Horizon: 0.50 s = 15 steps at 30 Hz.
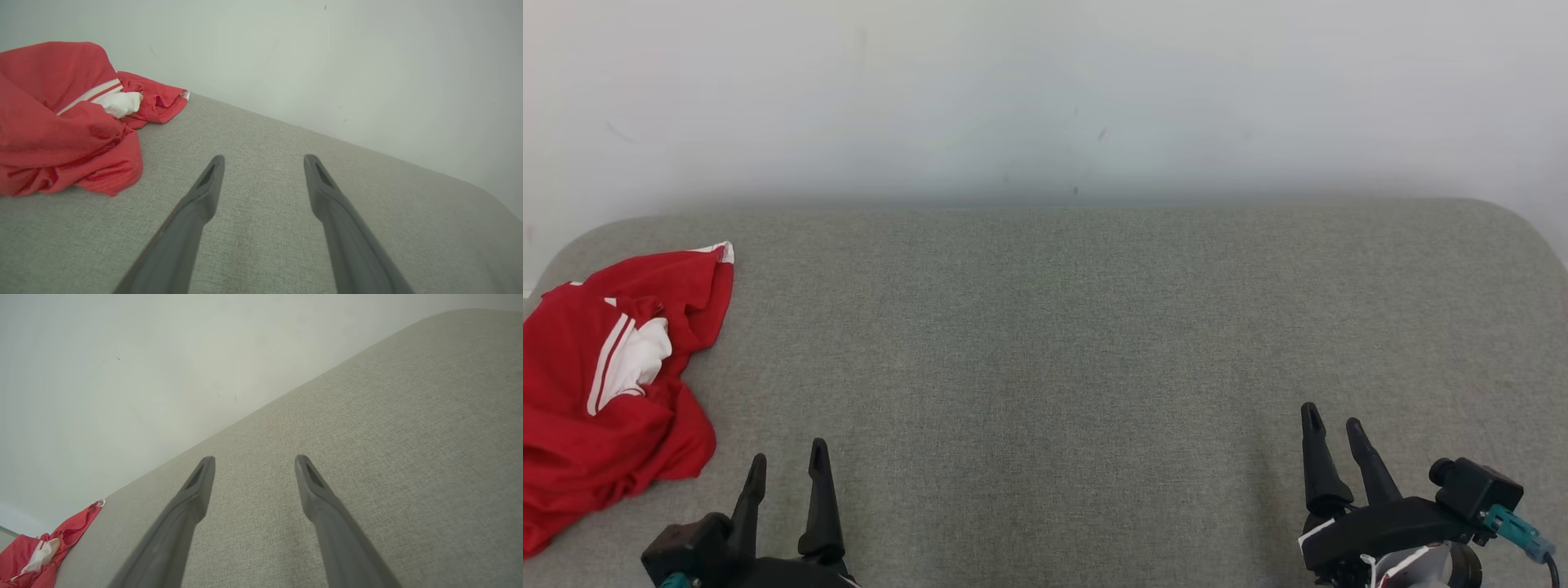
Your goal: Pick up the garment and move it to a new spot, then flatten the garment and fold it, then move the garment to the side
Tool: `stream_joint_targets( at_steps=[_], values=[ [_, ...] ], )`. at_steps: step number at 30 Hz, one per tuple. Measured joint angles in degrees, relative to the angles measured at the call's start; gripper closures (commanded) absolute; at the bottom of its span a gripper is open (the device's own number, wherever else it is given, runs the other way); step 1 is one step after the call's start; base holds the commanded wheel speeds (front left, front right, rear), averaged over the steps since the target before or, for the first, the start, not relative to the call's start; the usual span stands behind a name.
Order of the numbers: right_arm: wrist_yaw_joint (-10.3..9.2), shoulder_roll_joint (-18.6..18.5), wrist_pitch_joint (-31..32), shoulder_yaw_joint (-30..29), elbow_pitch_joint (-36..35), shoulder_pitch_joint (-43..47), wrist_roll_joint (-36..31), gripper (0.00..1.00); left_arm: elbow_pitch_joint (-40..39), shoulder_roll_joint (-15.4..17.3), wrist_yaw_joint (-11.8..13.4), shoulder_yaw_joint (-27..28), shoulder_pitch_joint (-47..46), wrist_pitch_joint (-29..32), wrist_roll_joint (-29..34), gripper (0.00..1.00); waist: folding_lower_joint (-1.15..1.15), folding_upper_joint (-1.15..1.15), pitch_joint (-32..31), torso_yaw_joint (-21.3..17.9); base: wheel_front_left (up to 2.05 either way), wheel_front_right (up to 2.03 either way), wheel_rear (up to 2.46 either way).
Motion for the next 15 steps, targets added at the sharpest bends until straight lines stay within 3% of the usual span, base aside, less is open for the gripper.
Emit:
stream_joint_targets(
  at_steps=[7, 15],
  values=[
    [0.0, 0.0, 1.3, 0.3, -1.5, 0.4, -3.8, 0.0, 0.6, 0.2, 0.8, -0.9, 0.2, -1.0, 3.1, 0.0, 0.0, 0.0, -0.2, 0.0, 0.0, 0.0, 0.0],
    [0.01, 0.0, 1.9, 0.7, -2.3, 1.1, -6.4, 0.0, 1.5, -0.1, 0.0, 0.1, 0.8, -2.1, 4.2, 0.0, 0.0, 0.0, -0.1, 0.2, 0.0, 0.0, 0.0]
  ],
)
